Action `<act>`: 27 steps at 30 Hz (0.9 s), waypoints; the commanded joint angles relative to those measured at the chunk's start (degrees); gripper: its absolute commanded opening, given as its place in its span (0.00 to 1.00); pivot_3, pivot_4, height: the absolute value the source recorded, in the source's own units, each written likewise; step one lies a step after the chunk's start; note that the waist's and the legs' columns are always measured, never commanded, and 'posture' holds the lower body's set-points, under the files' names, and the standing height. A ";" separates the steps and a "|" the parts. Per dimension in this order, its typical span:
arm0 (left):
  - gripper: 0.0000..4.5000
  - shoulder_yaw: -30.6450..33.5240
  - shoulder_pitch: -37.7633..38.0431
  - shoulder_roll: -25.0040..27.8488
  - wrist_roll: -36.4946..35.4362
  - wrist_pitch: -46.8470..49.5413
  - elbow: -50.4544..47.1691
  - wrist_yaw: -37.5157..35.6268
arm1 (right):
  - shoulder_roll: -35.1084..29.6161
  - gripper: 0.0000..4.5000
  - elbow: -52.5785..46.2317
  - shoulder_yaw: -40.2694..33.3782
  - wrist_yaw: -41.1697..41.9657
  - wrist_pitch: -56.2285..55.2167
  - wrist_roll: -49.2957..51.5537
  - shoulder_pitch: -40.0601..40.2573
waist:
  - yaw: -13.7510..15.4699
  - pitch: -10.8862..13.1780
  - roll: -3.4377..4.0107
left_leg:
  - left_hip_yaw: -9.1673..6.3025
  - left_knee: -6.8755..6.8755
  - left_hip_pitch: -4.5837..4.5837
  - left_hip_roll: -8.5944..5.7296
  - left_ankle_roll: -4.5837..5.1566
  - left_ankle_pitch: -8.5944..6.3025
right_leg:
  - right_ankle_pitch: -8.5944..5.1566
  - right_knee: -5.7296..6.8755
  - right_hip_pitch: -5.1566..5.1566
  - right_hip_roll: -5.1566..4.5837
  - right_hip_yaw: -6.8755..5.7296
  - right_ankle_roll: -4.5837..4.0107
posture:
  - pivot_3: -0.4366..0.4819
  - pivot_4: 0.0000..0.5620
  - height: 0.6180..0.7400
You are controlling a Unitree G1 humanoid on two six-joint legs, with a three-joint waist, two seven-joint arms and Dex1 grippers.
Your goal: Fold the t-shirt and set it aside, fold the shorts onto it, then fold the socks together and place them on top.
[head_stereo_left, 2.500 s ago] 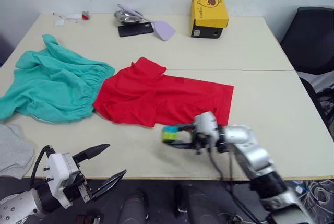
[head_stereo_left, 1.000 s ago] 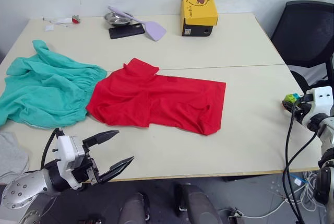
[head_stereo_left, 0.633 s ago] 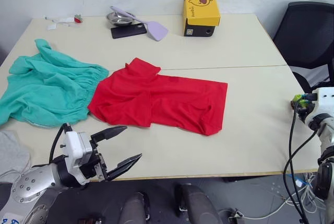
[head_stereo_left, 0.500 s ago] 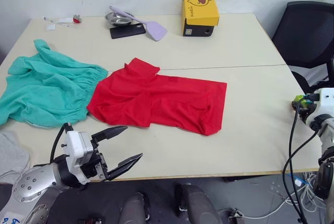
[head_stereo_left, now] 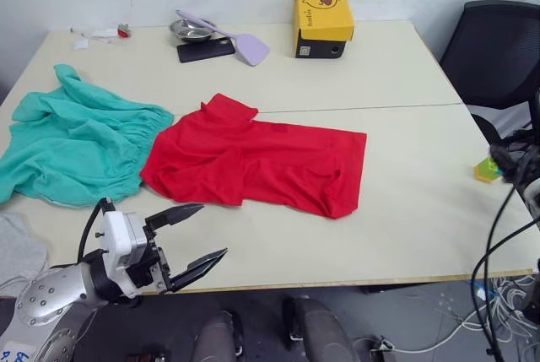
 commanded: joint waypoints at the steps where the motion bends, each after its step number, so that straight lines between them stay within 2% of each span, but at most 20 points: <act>1: 1.00 3.23 1.08 -0.19 -1.01 -1.20 1.01 -0.46 | -0.98 0.99 -7.50 -0.84 7.45 1.74 3.66 -0.35 | -0.14 0.00 0.00 | 0.00 0.00 0.02 0.01 0.00 0.00 | 0.00 0.00 0.01 0.01 0.00 0.00 | 0.48 0.27 1.00; 3: 1.00 4.86 2.22 0.10 -0.77 -1.46 2.27 -1.25 | 0.29 0.99 -14.08 2.67 12.97 1.82 2.81 2.92 | -0.06 0.00 0.00 | 0.00 -0.01 0.02 0.03 0.00 0.00 | -0.01 0.00 0.00 0.01 0.00 -0.02 | 0.48 0.27 1.00; 6: 1.00 8.75 5.16 -0.16 3.53 -6.25 6.10 -2.94 | 2.34 0.99 -29.57 10.22 24.29 -6.45 0.51 14.05 | 0.25 -0.02 -0.03 | -0.05 -0.13 0.03 0.05 -0.01 -0.01 | -0.04 -0.01 0.00 0.01 -0.04 -0.04 | 0.48 0.27 1.00; 10: 1.00 15.52 9.51 -1.33 5.86 -11.26 11.98 -4.23 | 7.60 0.99 -42.57 12.02 29.80 -11.28 5.31 23.42 | 0.55 -0.03 -0.04 | -0.07 -0.25 -0.02 0.05 0.00 -0.07 | -0.17 -0.01 -0.05 0.00 -0.11 0.02 | 0.48 0.27 1.00; 13: 1.00 20.02 12.49 -2.23 8.42 -15.90 16.79 -4.96 | 10.37 0.99 -48.33 13.74 32.48 -10.74 7.31 28.52 | 0.55 -0.01 -0.02 | -0.01 -0.22 -0.02 0.02 0.16 -0.20 | -0.18 -0.01 -0.07 -0.06 -0.10 0.02 | 0.48 0.27 1.00; 18: 1.00 25.39 17.26 -1.89 12.54 -20.41 24.78 -5.64 | 9.54 0.99 -51.96 16.71 39.65 -8.68 8.43 36.40 | 1.07 -0.09 -0.31 | -0.06 -0.21 0.00 0.04 0.20 -0.38 | -0.29 -0.19 -0.02 -0.13 -0.22 -0.18 | 0.48 0.27 1.00; 21: 1.00 25.54 18.49 -0.86 11.76 -19.45 26.51 -7.22 | 8.81 0.99 -52.91 16.97 40.86 -7.21 8.85 38.55 | 1.53 -0.09 -0.30 | -0.04 -0.23 -0.02 0.03 0.19 -0.45 | -0.61 -0.36 -0.02 -0.18 -0.20 -0.80 | 0.48 0.27 1.00; 23: 1.00 25.10 17.73 -0.07 8.45 -17.48 26.23 -9.18 | 8.93 0.99 -54.89 16.79 39.56 -4.46 9.97 38.19 | 1.58 -0.09 -0.30 | -0.04 -0.22 -0.05 0.02 0.20 -0.45 | -0.62 -0.44 -0.01 -0.21 -0.19 -0.96 | 0.48 0.27 1.00; 27: 1.00 22.18 12.26 3.20 4.88 -12.37 22.93 -9.60 | 9.01 0.99 -61.38 17.38 37.58 1.77 12.20 37.20 | 1.75 -0.09 -0.29 | -0.03 -0.22 -0.06 0.03 0.21 -0.41 | -0.48 -0.52 0.02 -0.21 -0.19 -1.05 | 0.48 0.27 1.00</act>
